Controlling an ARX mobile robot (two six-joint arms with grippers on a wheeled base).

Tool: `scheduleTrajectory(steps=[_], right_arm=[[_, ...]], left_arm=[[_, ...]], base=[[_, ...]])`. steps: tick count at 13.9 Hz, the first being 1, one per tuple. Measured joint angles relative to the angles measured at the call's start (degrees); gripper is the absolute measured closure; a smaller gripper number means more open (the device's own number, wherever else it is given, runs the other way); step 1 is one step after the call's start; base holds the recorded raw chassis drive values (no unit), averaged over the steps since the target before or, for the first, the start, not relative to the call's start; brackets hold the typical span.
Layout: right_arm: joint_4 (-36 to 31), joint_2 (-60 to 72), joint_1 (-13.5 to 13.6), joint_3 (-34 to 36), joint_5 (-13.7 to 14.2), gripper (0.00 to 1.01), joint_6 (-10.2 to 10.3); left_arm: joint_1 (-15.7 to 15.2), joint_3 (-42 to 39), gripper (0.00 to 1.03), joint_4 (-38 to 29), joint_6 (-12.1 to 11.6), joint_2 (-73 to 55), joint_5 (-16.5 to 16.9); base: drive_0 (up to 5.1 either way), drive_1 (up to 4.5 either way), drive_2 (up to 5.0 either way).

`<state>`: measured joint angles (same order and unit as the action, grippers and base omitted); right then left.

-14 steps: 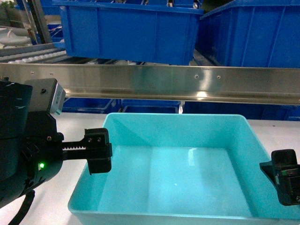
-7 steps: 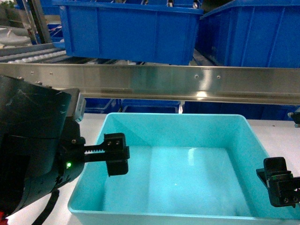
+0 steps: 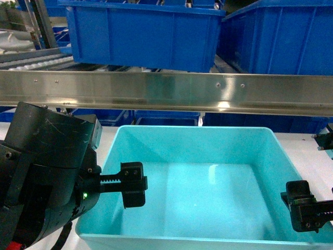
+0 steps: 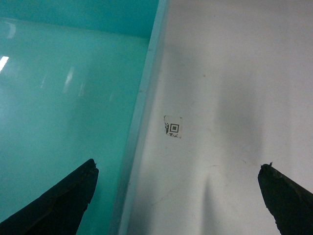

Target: Organize blue bins on left shelf correctly

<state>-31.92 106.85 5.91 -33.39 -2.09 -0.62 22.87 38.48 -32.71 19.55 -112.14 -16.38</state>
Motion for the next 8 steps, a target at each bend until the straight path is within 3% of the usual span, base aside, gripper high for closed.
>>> scheduleTrajectory(steps=[1, 3, 5, 8], right_arm=[[-1.9, 0.7, 0.0, 0.0, 0.8, 0.03, -0.3], [-2.1, 0.8, -0.3, 0.0, 1.2, 0.03, -0.4], [-2.2, 0.8, -0.4, 0.1, 1.4, 0.05, -0.4], [-2.2, 0.8, -0.3, 0.1, 1.3, 0.34, -0.4]], left_arm=[[0.5, 0.1, 0.05, 0.7, 0.0, 0.0, -1.1], [1.1, -0.1, 0.05, -1.8, -2.4, -0.3, -5.2], [1.1, -0.1, 0.05, -1.6, -3.8, -0.3, -5.7], [1.1, -0.1, 0.33, -1.6, -4.6, -0.3, -5.7]], base=[[0.0, 0.0, 0.0], [0.0, 0.0, 0.0], [0.0, 0.0, 0.0], [0.0, 0.0, 0.0]])
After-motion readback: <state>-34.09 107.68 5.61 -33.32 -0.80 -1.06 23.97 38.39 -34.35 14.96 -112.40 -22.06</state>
